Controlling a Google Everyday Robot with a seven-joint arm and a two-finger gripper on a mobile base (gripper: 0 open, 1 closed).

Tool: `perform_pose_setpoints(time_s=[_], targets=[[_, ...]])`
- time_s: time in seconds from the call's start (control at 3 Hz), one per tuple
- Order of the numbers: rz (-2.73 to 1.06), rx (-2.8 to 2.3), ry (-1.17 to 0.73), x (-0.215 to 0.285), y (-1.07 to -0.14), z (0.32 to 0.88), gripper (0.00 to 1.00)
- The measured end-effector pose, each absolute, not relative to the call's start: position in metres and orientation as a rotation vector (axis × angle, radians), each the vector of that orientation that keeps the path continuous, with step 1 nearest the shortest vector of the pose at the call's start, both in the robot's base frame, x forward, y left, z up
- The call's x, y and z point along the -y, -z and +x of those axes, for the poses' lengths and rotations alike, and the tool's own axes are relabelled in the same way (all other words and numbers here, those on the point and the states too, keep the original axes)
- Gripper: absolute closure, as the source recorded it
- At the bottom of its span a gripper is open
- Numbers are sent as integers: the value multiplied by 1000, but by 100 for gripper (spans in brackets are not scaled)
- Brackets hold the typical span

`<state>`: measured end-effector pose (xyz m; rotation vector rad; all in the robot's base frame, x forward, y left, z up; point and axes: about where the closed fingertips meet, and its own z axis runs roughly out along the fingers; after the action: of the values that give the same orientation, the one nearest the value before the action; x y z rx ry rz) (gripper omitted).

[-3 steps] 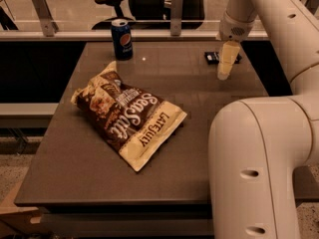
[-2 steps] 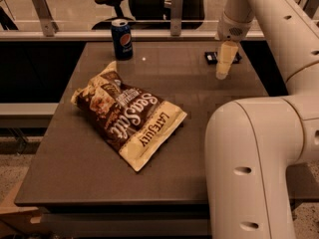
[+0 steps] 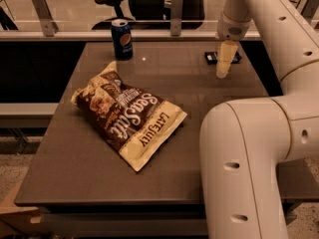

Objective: Move rxbar blueberry near brown chip bag

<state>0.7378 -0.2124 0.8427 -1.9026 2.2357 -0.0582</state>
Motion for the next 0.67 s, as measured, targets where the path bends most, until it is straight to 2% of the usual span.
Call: perform_pose_setpoints(time_s=[0.67], targets=[[-1923, -2271, 65, 220, -833, 736, 0]])
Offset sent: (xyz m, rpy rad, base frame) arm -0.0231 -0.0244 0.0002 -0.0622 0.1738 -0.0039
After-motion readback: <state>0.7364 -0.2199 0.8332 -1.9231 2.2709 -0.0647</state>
